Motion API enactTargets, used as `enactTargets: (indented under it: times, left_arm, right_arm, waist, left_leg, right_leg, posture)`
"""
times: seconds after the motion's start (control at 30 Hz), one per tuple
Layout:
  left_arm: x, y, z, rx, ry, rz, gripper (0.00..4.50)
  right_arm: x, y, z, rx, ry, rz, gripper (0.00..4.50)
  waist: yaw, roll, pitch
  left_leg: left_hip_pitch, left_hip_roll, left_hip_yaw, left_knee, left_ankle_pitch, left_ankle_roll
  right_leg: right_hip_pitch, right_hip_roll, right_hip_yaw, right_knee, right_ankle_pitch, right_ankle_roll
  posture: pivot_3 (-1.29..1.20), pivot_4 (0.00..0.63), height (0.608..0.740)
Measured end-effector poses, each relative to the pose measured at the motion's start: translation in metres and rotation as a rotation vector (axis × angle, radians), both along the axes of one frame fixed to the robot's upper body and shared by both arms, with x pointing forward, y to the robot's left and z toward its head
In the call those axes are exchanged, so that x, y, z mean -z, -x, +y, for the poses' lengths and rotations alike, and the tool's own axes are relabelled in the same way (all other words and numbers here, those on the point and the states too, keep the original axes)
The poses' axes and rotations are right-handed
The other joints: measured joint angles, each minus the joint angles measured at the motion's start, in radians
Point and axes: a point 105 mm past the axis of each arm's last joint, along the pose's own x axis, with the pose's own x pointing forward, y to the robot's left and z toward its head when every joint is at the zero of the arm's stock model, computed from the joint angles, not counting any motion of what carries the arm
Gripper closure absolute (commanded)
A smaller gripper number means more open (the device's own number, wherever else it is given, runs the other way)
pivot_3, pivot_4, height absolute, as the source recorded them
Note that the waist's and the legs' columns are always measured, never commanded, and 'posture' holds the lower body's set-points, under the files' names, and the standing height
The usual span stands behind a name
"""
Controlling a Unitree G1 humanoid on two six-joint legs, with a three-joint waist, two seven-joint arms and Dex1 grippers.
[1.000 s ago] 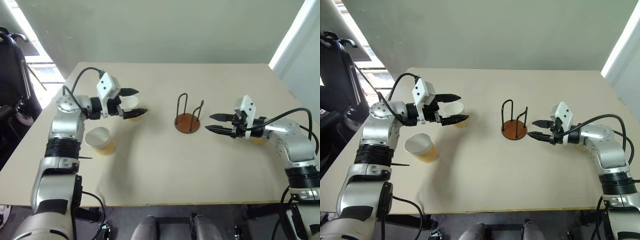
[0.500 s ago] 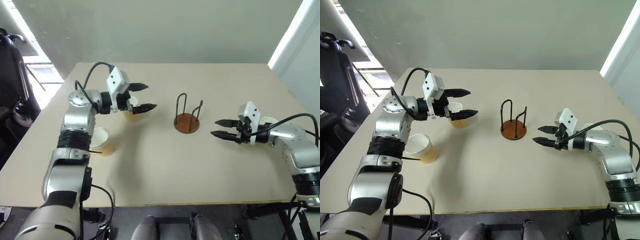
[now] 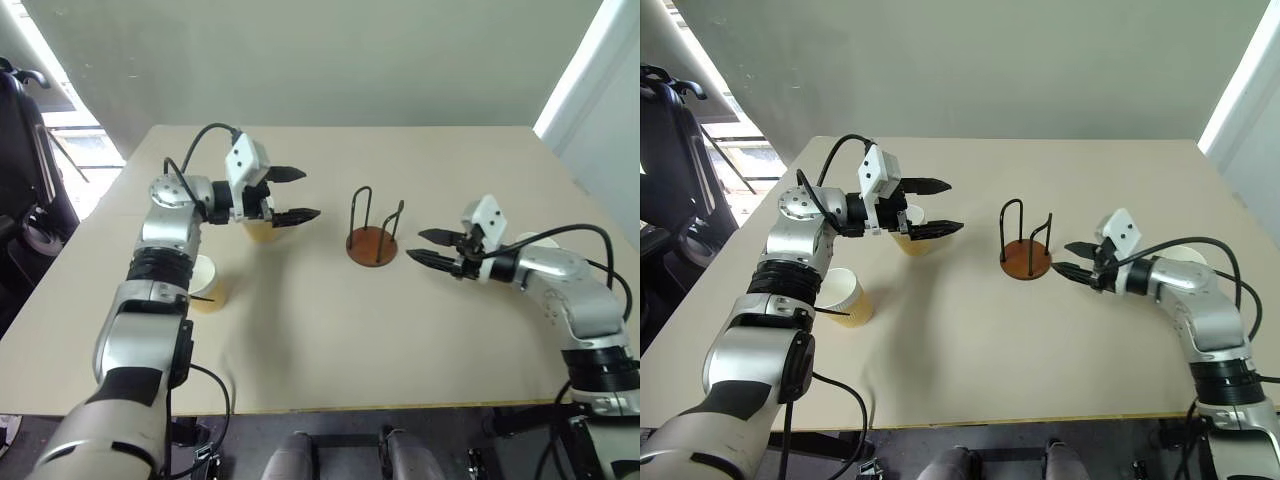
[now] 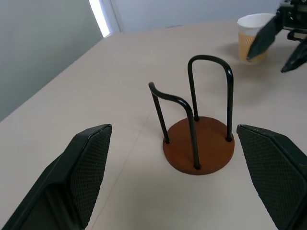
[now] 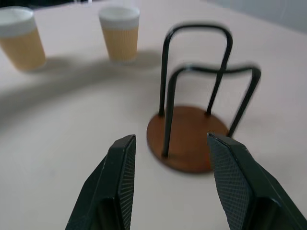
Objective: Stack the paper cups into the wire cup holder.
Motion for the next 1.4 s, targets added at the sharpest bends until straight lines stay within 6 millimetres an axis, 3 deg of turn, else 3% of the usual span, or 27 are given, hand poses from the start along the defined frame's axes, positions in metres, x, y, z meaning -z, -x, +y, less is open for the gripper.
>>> enactTargets:
  times: [0.23,0.5,0.77,1.3,1.4]
  left_arm:
    - [-0.002,0.0,0.0,0.008,-0.008,-0.008,0.04]
    - [-0.003,0.0,0.002,0.001,-0.011,-0.011,0.04]
    - [-0.004,0.0,0.002,0.0,-0.009,-0.013,0.04]
    - [-0.007,0.001,0.004,-0.006,-0.006,-0.022,0.04]
    - [-0.006,0.001,0.005,-0.008,-0.005,-0.019,0.0]
  right_arm:
    - [0.001,-0.01,0.021,-0.012,-0.02,-0.022,2.14]
    - [0.006,-0.016,0.025,-0.009,-0.014,-0.019,2.14]
    - [0.017,-0.024,0.049,-0.003,-0.045,-0.033,2.14]
    - [0.026,-0.029,0.06,-0.001,-0.038,-0.048,2.14]
    - [0.026,-0.031,0.063,0.003,-0.046,-0.038,2.72]
  waist:
    - [0.002,0.0,0.0]
    - [0.001,0.0,0.0]
    - [0.0,0.0,0.0]
    - [0.0,0.0,0.0]
    - [0.0,0.0,0.0]
  left_leg:
    - [0.0,0.0,0.0,0.0,0.0,0.0]
    - [-0.001,0.0,0.0,0.0,-0.001,0.0]
    - [-0.001,0.0,0.0,0.0,-0.001,-0.001]
    - [-0.001,0.001,0.0,-0.001,-0.002,-0.003]
    - [-0.001,0.001,0.0,-0.001,-0.002,-0.003]
  right_leg:
    - [-0.001,0.0,0.0,0.0,0.0,0.0]
    - [-0.001,0.0,0.0,0.0,0.0,-0.001]
    - [-0.003,0.0,-0.001,0.0,0.001,-0.002]
    - [-0.004,-0.001,-0.001,0.0,0.002,-0.004]
    - [-0.005,0.0,-0.001,0.0,0.003,-0.004]
  posture:
    - [0.0,0.15,0.74]
    - [0.0,0.15,0.74]
    - [0.0,0.15,0.74]
    - [0.0,0.15,0.74]
    - [0.0,0.15,0.74]
